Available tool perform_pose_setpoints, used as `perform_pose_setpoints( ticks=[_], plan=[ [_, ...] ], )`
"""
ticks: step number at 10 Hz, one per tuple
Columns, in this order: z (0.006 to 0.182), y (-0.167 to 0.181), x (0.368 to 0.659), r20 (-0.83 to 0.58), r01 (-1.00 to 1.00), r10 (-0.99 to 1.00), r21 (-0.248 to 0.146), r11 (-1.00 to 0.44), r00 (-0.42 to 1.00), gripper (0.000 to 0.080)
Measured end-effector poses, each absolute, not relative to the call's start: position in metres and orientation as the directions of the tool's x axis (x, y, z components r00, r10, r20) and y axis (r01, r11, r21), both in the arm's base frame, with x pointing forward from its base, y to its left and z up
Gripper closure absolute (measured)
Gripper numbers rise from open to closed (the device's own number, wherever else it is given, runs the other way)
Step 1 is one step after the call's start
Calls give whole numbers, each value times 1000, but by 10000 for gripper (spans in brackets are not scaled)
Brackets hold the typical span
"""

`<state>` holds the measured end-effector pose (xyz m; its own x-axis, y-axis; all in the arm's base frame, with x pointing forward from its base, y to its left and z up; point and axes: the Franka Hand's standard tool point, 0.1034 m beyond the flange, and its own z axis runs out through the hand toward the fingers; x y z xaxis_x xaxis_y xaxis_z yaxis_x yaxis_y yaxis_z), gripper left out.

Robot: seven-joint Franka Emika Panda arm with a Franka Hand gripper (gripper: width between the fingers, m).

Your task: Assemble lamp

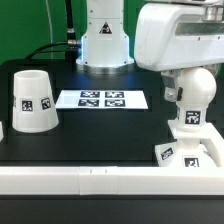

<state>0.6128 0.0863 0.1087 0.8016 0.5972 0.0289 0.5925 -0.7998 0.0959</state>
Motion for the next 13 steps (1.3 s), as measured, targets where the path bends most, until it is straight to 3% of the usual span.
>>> perform_pose_setpoints(
  ticks=[3, 6, 9, 10, 13],
  plan=[
    [112, 81, 614, 57, 266, 271, 77, -961, 961, 222],
    [111, 73, 614, 76, -36, -31, 58, -998, 997, 222],
    [110, 73, 614, 76, -73, -69, 57, -996, 995, 212],
    [111, 73, 614, 77, -71, -67, 57, -996, 995, 122],
    [141, 67, 590, 82, -6, -2, 50, -999, 997, 100]
  ],
)
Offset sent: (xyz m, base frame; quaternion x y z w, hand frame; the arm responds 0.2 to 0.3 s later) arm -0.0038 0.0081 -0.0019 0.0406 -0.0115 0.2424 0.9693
